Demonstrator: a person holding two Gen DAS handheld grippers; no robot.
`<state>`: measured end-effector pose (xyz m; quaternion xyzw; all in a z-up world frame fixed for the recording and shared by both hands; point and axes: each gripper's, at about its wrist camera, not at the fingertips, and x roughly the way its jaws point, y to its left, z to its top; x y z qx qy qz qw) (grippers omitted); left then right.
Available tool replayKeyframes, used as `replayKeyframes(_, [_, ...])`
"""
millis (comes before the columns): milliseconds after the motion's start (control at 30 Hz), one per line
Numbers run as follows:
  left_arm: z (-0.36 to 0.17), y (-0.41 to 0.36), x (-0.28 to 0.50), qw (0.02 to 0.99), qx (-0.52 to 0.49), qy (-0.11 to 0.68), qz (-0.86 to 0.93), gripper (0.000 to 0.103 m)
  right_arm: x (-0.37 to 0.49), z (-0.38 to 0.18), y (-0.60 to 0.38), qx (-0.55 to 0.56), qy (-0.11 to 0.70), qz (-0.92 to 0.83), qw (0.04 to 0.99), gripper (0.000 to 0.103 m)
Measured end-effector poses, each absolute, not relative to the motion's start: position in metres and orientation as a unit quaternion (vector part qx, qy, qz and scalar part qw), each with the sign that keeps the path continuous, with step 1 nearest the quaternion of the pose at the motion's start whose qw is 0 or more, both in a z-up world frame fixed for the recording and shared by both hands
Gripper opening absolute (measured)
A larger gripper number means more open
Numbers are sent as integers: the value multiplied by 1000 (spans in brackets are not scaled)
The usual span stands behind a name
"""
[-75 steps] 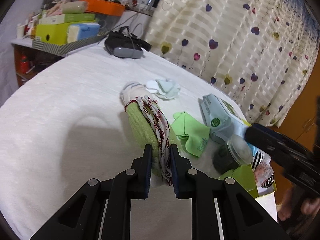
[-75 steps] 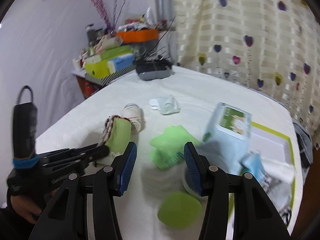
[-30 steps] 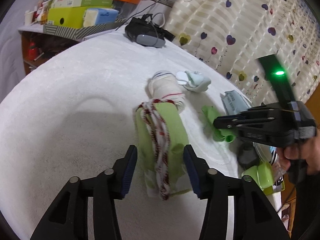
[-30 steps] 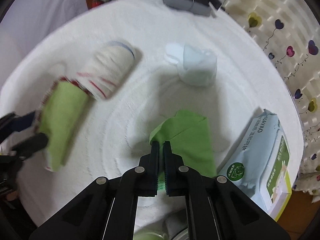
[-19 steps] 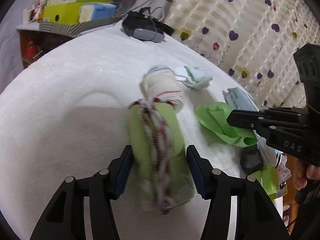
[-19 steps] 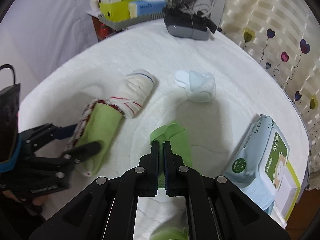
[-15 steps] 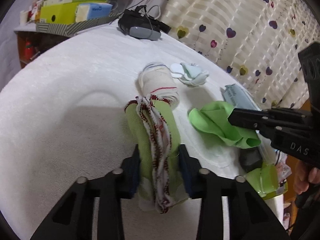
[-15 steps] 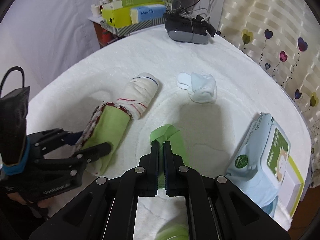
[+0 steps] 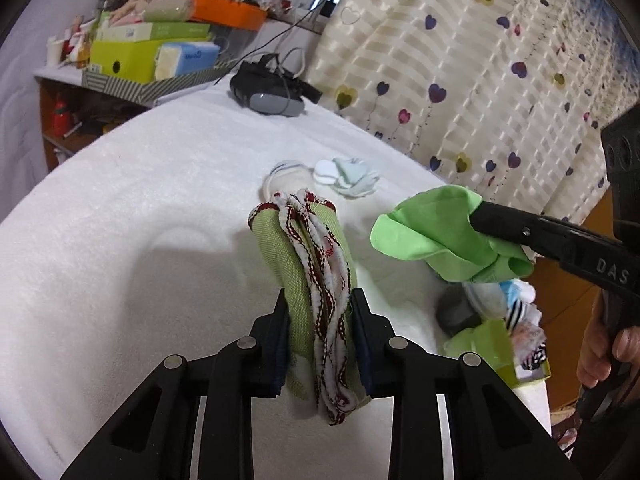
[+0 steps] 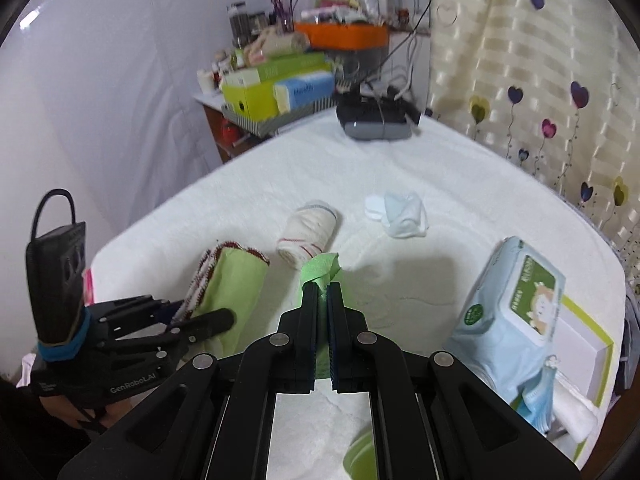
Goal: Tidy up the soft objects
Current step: 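Lift the green cloth with the right tool while the left lifts the towel, then carry the green towel and green cloth with both tools over the box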
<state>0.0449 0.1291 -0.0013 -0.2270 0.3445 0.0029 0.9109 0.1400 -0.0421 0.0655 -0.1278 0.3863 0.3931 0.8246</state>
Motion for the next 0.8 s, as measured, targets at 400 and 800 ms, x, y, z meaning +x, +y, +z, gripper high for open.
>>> replayKeyframes(400, [42, 92, 30, 932, -189, 307, -28, 26, 99, 91, -95, -65, 328, 377, 863, 4])
replayKeyframes(800, [66, 27, 17, 942, -147, 287, -95, 26, 60, 102, -150, -40, 294, 332, 895, 4])
